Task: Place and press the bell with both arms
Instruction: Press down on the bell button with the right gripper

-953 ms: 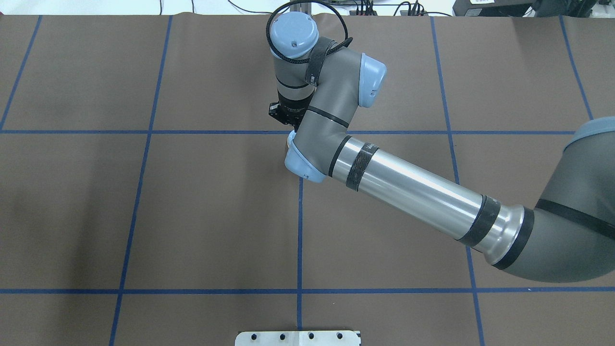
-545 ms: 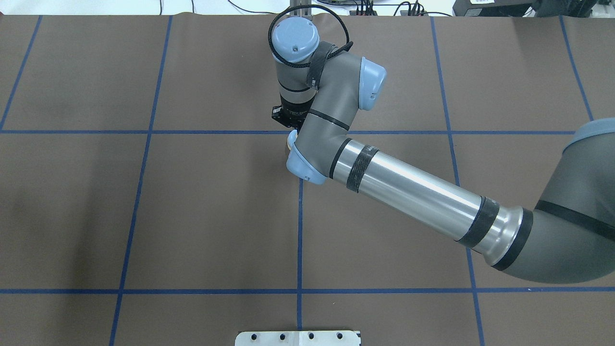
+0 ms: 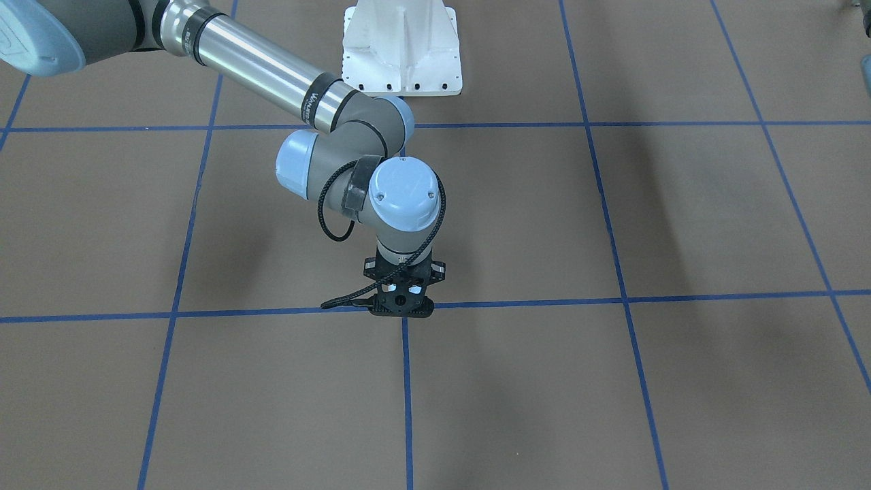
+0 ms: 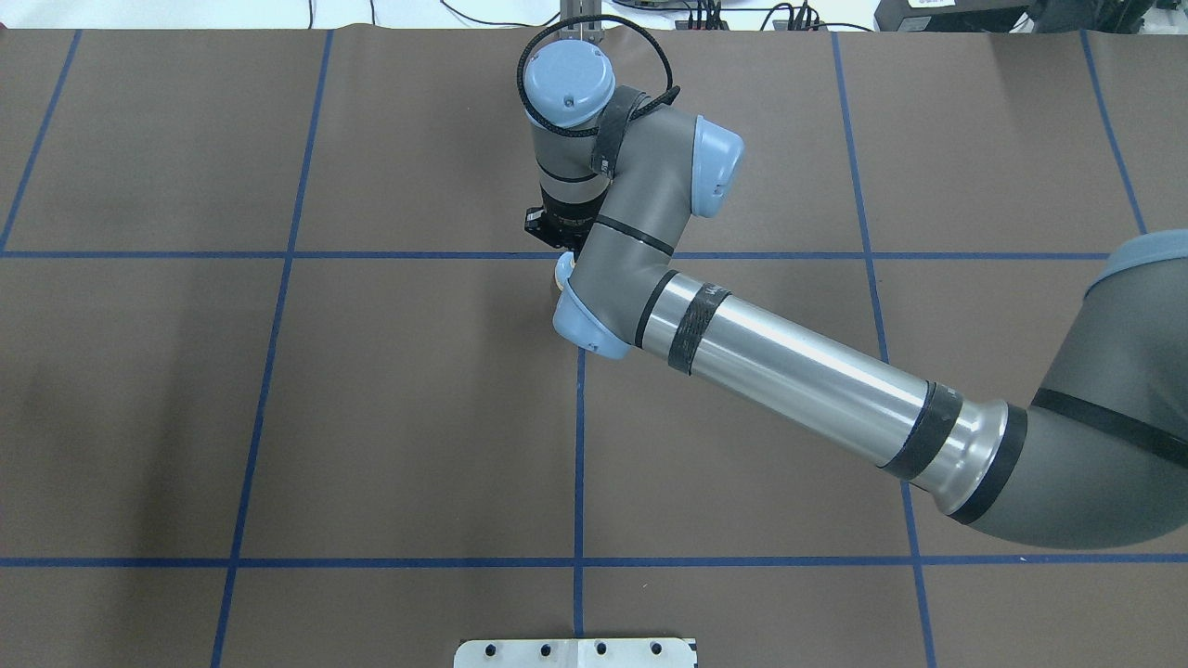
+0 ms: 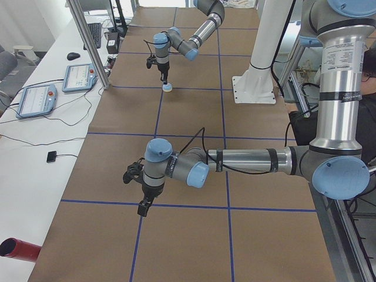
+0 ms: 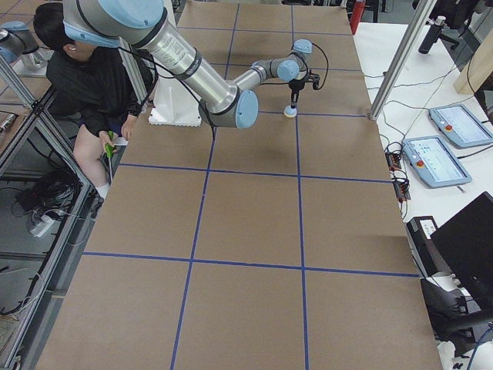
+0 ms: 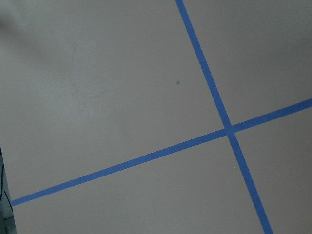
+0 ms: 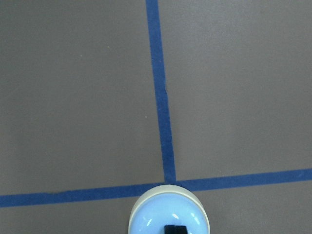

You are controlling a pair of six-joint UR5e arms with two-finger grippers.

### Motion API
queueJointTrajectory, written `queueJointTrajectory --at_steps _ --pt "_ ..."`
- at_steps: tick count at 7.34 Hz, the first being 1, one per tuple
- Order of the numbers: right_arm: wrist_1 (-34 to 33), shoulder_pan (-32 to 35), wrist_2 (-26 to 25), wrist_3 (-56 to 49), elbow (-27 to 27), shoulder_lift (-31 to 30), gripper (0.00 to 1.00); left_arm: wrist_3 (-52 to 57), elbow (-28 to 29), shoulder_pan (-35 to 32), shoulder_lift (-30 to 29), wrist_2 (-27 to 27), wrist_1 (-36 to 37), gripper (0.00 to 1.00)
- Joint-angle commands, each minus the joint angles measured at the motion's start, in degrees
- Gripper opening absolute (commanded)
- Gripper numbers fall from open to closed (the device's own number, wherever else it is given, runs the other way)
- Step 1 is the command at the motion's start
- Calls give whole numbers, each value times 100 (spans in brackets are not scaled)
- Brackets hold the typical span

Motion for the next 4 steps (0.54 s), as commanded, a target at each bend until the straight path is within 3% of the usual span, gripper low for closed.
queueJointTrajectory --at_steps 1,2,3,4 --pt "-373 164 120 9 455 20 42 0 0 0 0 0 0 100" --pt "-593 278 164 -34 831 -50 99 0 0 0 0 0 0 100" --pt "-1179 418 277 -304 1374 -233 100 0 -8 -9 0 -17 9 100" --pt "-1724 602 331 -803 2311 -818 100 0 -9 -131 9 -305 96 100"
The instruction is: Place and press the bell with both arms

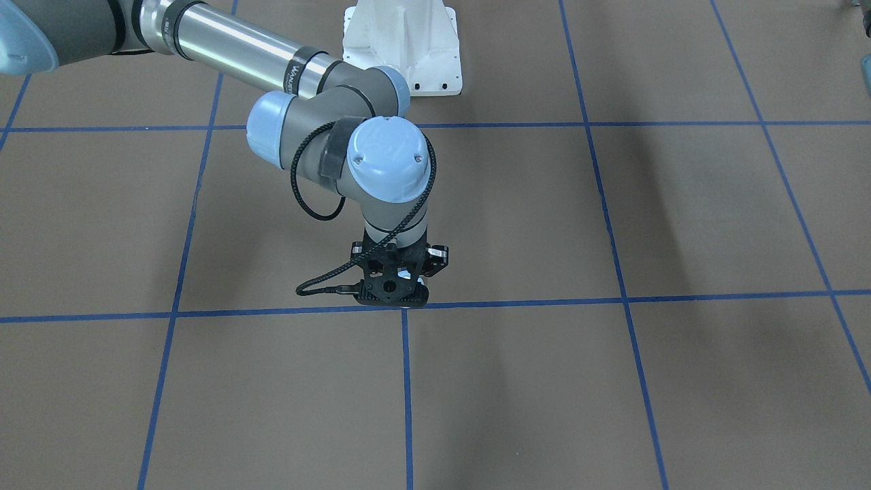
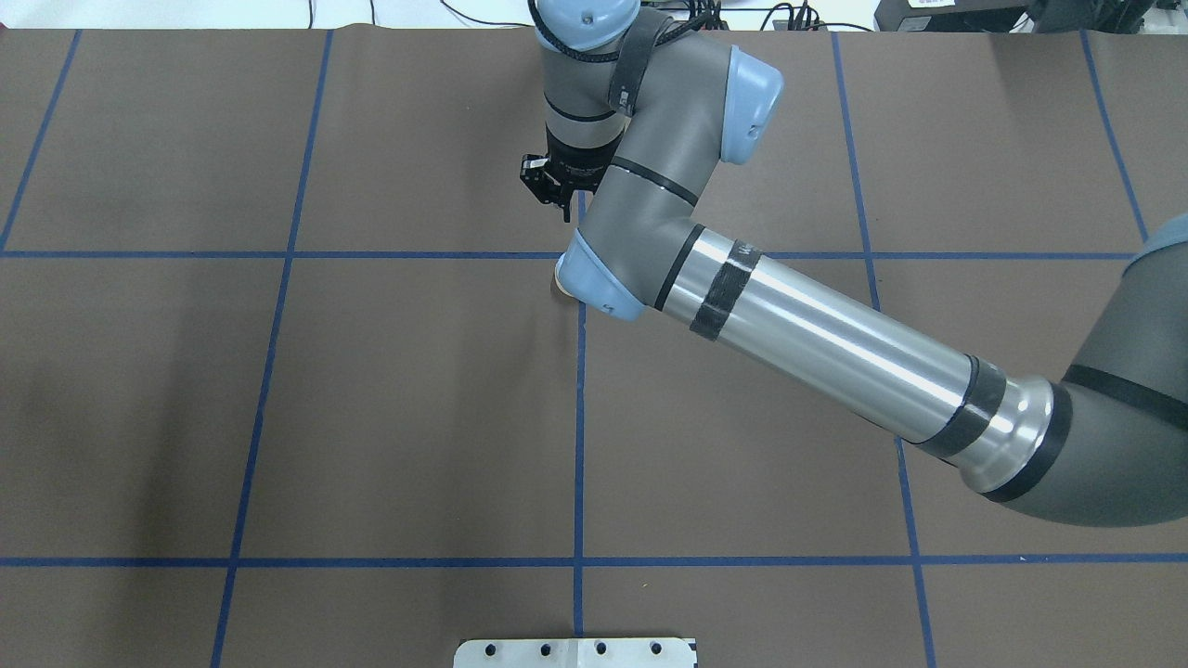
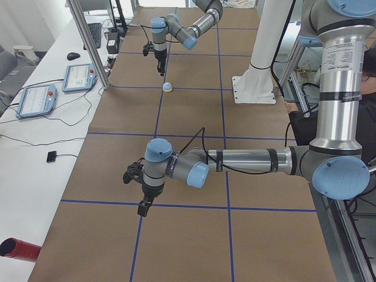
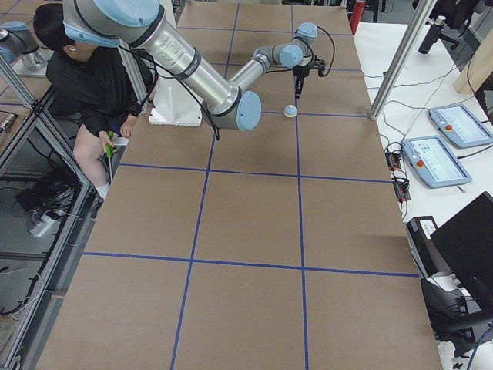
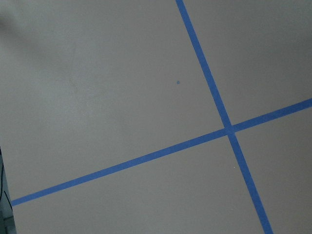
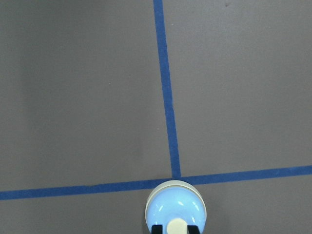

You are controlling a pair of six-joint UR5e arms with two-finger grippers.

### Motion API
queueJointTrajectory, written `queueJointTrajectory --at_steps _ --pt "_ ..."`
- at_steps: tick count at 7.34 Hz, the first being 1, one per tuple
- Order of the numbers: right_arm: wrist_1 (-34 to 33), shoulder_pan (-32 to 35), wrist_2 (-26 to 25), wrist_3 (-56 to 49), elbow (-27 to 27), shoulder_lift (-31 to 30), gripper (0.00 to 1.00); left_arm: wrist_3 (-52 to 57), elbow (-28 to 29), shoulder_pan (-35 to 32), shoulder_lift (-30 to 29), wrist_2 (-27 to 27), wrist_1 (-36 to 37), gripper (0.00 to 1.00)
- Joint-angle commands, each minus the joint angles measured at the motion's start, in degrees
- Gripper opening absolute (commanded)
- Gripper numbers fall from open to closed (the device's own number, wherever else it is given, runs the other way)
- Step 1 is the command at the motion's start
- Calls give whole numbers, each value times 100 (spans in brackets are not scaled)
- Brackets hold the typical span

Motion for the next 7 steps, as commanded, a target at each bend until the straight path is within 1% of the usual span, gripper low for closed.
queueJointTrajectory --at_steps 1,2,3,4,5,6,7 --pt "-862 489 202 -1014 1960 -1396 100 0 -39 -445 -2 -943 367 100" --pt "-864 814 299 -1471 2744 -2249 100 9 -109 -666 76 -1132 405 100" --pt "-864 1191 500 -2111 3274 -2953 100 157 -553 -694 460 -1213 457 100" --pt "-864 1665 772 -2875 3610 -3631 100 167 -1219 -807 681 -1300 1093 100" --pt "-846 2157 984 -3718 3822 -4307 100 167 -1956 -817 892 -1301 2039 100" --pt "-794 2701 1203 -4718 3842 -4914 100 176 -2094 -826 903 -1310 2440 100" --pt "-811 3333 1554 -5572 3850 -5425 100 167 -2052 -817 903 -1310 2479 100"
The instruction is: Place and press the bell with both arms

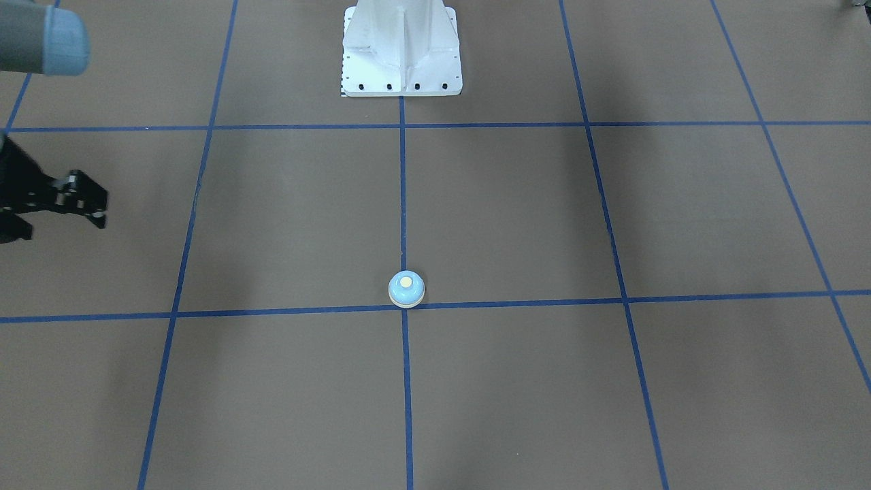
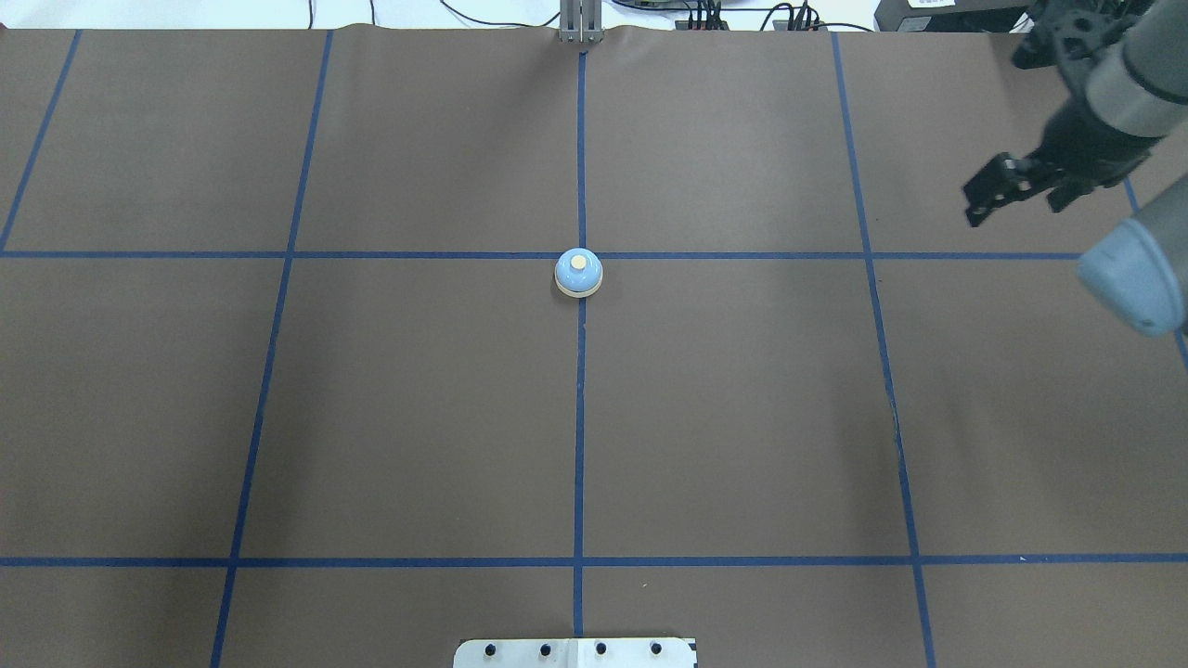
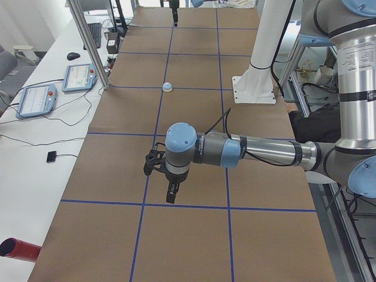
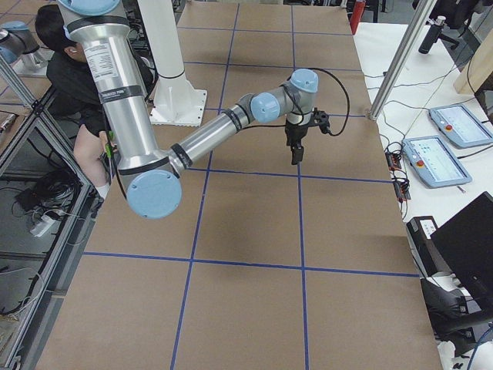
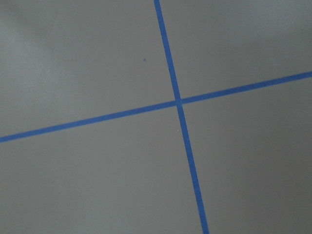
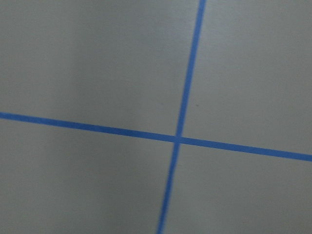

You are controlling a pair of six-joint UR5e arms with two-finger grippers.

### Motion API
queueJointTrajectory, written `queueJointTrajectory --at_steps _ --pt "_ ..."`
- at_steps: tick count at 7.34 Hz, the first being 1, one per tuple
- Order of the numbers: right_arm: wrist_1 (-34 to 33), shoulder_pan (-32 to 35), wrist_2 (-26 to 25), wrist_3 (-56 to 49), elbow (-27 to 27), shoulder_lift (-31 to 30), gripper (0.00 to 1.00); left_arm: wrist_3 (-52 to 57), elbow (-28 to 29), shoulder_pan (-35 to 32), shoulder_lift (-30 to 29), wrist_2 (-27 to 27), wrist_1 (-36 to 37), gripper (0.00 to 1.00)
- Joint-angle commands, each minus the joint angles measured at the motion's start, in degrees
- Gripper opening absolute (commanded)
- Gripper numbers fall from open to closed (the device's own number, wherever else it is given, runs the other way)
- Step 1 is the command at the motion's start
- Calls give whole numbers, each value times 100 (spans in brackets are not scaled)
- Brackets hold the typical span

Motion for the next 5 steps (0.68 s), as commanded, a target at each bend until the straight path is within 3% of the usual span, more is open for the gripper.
queueJointTrajectory --at_steps 1,3,5 --pt "-11 1275 547 -1948 43 -1150 100 -1 -100 -13 54 -45 318 100" --pt "-11 1997 653 -3198 -368 -1574 100 -1 -55 -13 54 -45 318 100" --pt "-19 2333 698 -3380 -354 -1812 100 17 -38 -30 63 -28 309 100"
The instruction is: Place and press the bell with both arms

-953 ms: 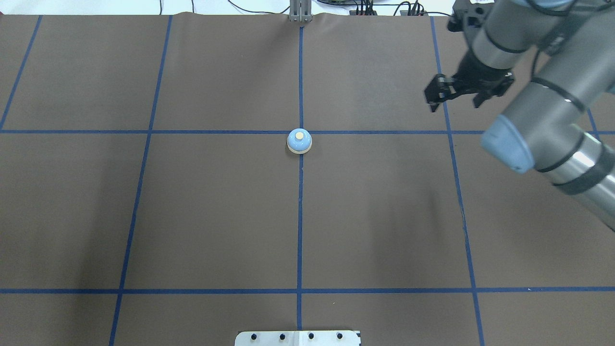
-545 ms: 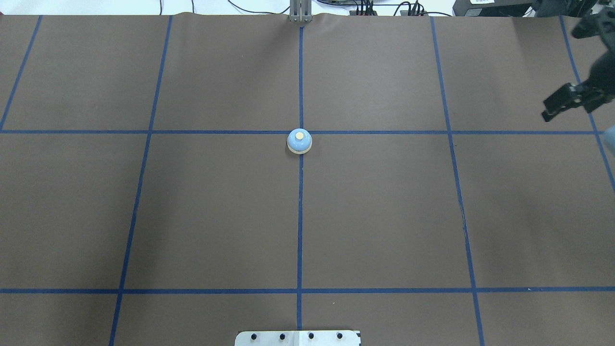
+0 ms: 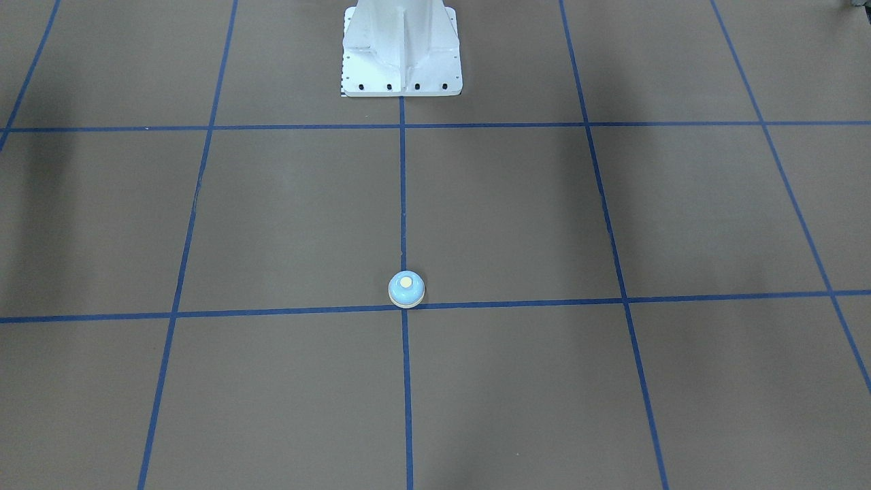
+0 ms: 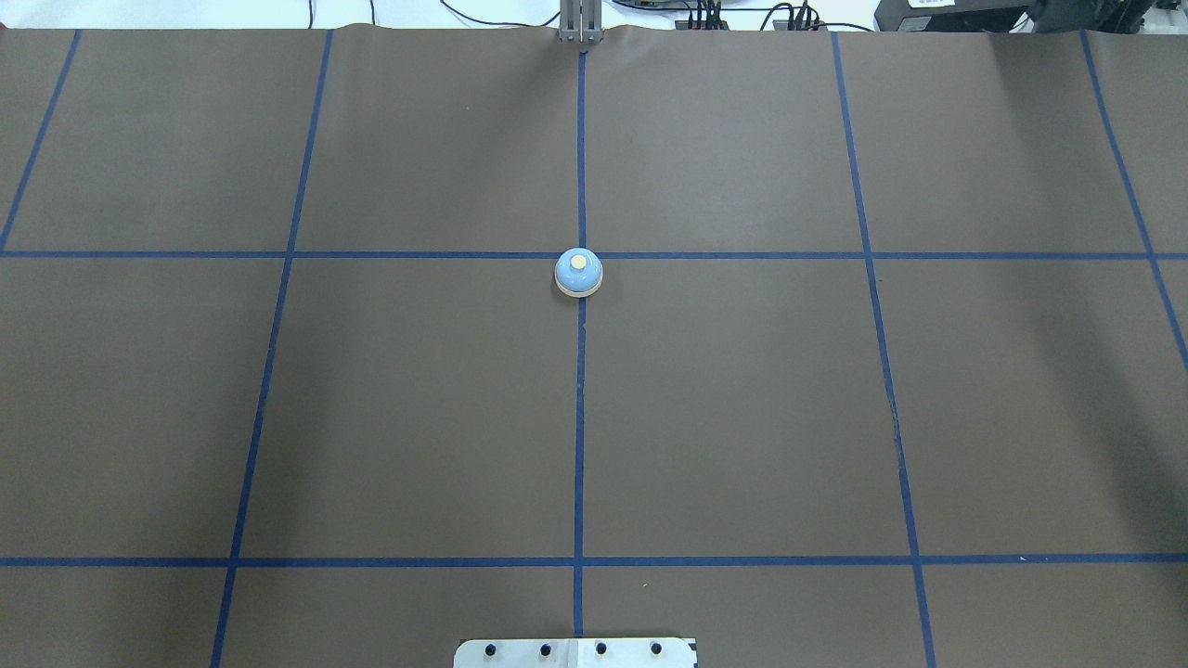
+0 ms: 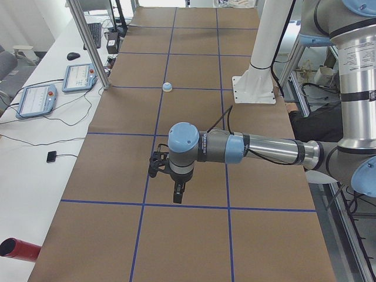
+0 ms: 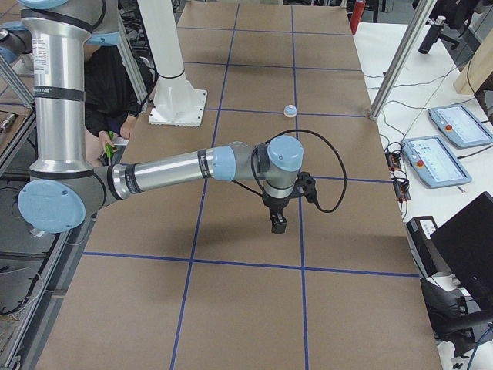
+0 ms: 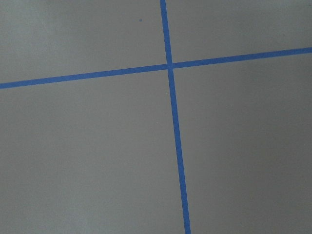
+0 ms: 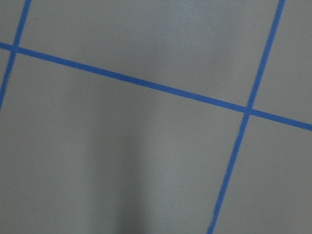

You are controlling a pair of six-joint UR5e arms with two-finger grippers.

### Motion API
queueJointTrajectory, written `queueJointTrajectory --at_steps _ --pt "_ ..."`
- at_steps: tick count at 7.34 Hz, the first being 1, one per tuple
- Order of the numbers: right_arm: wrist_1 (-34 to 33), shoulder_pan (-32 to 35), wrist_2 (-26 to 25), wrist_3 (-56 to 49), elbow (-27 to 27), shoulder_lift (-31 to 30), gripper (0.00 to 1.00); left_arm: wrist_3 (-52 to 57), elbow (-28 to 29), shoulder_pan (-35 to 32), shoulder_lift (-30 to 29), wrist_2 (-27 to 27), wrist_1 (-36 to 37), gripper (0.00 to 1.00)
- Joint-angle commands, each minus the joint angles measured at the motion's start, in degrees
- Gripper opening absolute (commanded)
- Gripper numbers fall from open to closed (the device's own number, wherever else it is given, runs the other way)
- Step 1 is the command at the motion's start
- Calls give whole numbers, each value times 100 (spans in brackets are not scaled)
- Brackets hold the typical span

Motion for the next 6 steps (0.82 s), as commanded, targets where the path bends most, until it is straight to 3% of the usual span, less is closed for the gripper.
queueJointTrajectory --at_steps 1,6 --pt "13 259 -74 -59 -91 -280 100 10 34 -35 47 22 -14 100" --pt "284 312 -101 38 -249 -237 100 229 140 -167 232 75 -76 100"
